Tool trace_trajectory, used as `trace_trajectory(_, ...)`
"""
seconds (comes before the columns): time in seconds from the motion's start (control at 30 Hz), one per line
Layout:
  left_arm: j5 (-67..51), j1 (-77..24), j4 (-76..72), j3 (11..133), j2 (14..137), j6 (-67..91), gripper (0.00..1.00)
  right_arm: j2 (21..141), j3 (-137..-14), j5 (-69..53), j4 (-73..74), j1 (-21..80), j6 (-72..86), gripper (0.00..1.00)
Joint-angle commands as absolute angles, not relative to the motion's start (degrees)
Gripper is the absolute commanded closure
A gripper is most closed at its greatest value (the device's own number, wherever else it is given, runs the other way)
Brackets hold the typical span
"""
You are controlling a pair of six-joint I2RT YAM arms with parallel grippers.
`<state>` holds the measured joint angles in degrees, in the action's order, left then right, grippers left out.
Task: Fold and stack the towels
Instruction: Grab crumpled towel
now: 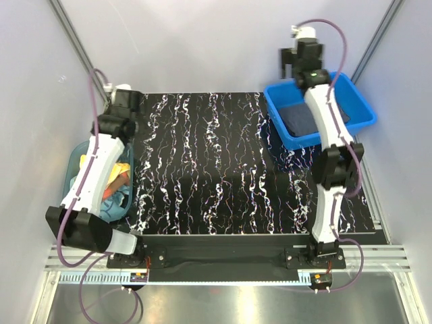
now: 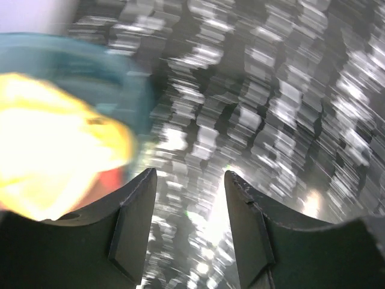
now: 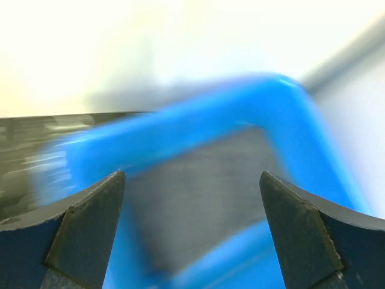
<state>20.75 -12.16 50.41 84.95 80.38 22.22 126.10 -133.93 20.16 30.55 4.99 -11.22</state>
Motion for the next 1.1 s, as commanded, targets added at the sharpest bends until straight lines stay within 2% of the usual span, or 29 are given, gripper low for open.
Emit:
trace_trajectory(0.0,33.8,-4.9,55.6,87.9,81.4,22.7,0.46,113.3,-127.0,17.1,34.7,15.4,-1.0,0.00)
trace_trajectory(0.13,34.8,1.6,56.8,82.5,81.9,23.2,0.46,104.3,-109.6,12.1,25.2,25.5,1.4,0.00)
trace_trajectory(0.3,29.4,15.0,49.8,73.7,84.8,20.3,0.48,99.8,-103.5,4.6,25.1,28.2,2.7,0.02)
trace_trajectory(0.37,20.5,21.3,49.0,74.1,90.3,21.2,0.49,98.2,-101.9,2.9,24.4,28.2,2.5,0.02)
trace_trajectory(0.43,17.1,22.7,48.7,73.9,93.3,22.1,0.50,97.2,-100.5,2.5,22.9,28.3,2.4,0.02)
trace_trajectory(0.53,20.1,22.7,48.3,73.3,96.1,22.7,0.51,95.9,-99.7,1.6,23.3,28.3,1.9,0.02)
trace_trajectory(0.57,20.7,22.7,48.0,73.6,96.3,22.3,0.58,95.0,-99.3,1.2,23.4,28.3,1.7,0.02)
trace_trajectory(0.6,21.0,22.7,48.0,74.3,97.0,22.1,0.69,94.6,-98.8,1.4,23.3,28.3,1.5,0.02)
trace_trajectory(0.63,21.4,22.8,48.2,75.4,97.4,21.7,0.90,94.0,-97.5,1.8,22.7,28.3,1.0,0.01)
trace_trajectory(0.7,20.0,22.6,49.1,78.9,97.6,20.8,1.00,92.7,-96.6,2.9,22.4,28.2,0.5,0.01)
trace_trajectory(0.93,13.0,16.4,52.9,91.9,93.1,19.3,1.00,93.1,-97.5,4.8,23.7,28.3,0.3,0.00)
trace_trajectory(1.07,13.8,4.4,52.8,99.7,89.7,18.4,1.00,93.7,-98.8,5.0,25.7,28.2,0.3,0.00)
